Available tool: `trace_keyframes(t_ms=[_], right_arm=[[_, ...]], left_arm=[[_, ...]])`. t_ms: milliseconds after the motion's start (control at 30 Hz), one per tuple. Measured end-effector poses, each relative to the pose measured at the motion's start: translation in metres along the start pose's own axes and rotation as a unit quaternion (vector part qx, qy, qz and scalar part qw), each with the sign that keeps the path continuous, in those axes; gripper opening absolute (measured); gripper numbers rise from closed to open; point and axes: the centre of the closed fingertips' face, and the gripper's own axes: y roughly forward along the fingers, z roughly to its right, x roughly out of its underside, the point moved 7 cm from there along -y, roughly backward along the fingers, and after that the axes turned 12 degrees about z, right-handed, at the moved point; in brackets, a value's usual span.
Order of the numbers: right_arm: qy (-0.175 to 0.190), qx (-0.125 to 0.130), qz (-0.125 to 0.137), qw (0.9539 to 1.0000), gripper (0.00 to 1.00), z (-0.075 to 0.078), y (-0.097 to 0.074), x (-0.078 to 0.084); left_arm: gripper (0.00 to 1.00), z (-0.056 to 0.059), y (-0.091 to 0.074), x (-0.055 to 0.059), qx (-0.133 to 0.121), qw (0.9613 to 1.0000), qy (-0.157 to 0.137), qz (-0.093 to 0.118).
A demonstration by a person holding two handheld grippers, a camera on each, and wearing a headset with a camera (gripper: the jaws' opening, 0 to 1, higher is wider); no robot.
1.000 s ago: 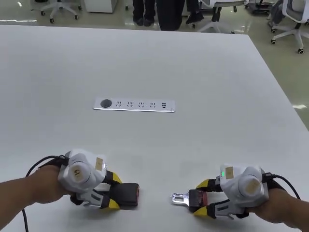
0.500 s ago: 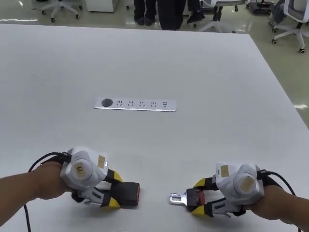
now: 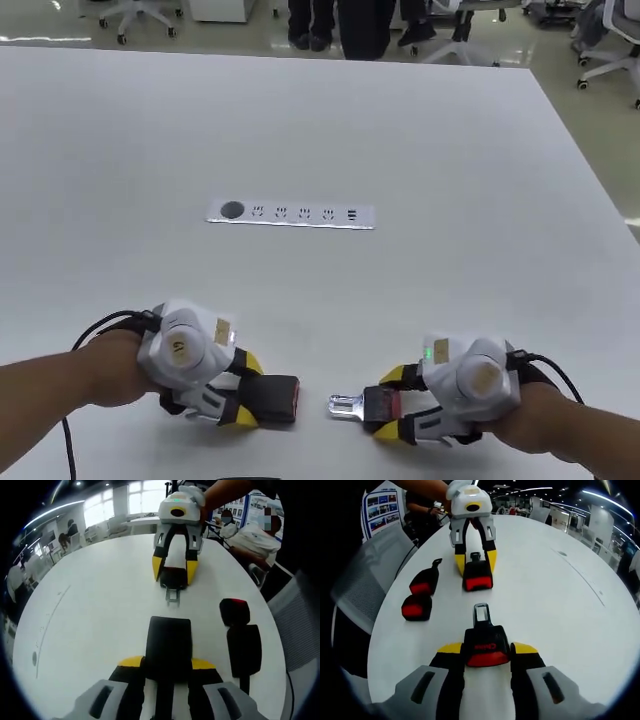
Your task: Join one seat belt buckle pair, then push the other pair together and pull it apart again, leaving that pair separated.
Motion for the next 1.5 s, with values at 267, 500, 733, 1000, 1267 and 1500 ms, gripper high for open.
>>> trace_keyframes(t_ms=[267,500,733,1000,1267,1500], right_arm=[[-0.004,-0.003,0.005,1.0000,0.34,-0.003,0.021,-0.010],[-0.012,-0.008,0.006,0.9999,0.34,-0.001,0.039,-0.017],[-0.016,-0.014,0.009,0.9997,0.34,-0.002,0.053,-0.020],[-0.012,-0.013,0.009,0.9998,0.33,-0.008,0.054,-0.025],[-0.008,-0.011,0.010,0.9999,0.33,-0.011,0.054,-0.028],[-0.001,-0.007,0.019,0.9998,0.33,-0.015,0.064,-0.034]], left_arm=[[0.34,-0.002,0.000,0.002,-0.001,1.0000,-0.001,-0.003],[0.34,-0.003,0.001,0.003,0.000,1.0000,0.000,-0.006],[0.34,-0.003,0.001,0.003,-0.001,0.9999,0.001,-0.010],[0.33,-0.004,0.002,0.002,0.002,0.9999,0.003,-0.015],[0.33,-0.004,0.002,0.001,0.005,0.9998,0.005,-0.018],[0.33,-0.004,0.004,0.001,0.003,0.9999,0.001,-0.017]])
